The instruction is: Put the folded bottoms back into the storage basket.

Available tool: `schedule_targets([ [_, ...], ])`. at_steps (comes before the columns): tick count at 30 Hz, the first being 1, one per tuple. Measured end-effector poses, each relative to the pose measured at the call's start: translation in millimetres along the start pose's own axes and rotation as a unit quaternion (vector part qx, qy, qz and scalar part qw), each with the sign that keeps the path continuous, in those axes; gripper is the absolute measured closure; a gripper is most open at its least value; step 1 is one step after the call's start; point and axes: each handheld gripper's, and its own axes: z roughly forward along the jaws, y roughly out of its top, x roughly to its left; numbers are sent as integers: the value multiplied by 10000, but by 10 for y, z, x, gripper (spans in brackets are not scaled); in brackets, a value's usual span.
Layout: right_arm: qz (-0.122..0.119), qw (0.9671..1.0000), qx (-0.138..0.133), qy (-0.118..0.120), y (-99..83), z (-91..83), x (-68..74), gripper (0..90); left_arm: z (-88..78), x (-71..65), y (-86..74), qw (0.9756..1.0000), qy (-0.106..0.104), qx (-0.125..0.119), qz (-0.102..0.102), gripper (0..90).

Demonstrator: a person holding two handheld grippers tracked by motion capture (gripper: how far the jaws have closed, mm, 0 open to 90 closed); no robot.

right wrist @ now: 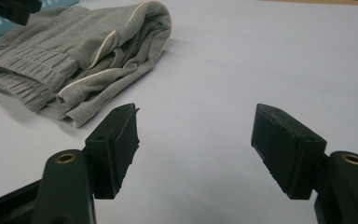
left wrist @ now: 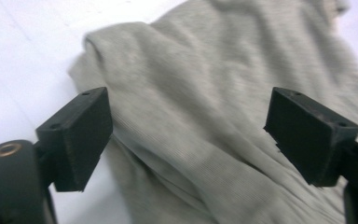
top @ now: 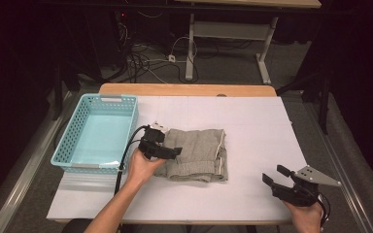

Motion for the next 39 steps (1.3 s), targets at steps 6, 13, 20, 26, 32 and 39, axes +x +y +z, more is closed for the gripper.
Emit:
schedule_targets([
  [6, -125, 9999, 67, 34, 6, 27, 33, 322, 172, 117, 106, 9993, 79, 267, -229, 126],
  [13, -148, 9999, 78, -25, 1, 19, 11, 333, 319, 261, 164, 9975, 157, 452, -515, 126],
  [20, -173, 9998, 92, 34, -1, 33, 18, 333, 397, 357, 148, 9954, -298, 489, -764, 126],
  [26, -214, 9997, 61, 82, 4, 37, 34, 333, 446, 248, 158, 9948, -555, 492, -697, 125],
  [32, -231, 9996, 82, 121, 5, 52, 40, 333, 487, 167, 167, 9960, -523, 498, -520, 124],
  [39, -224, 9997, 93, 99, 4, 54, 47, 336, 522, 70, 183, 9963, -518, 534, -436, 133],
])
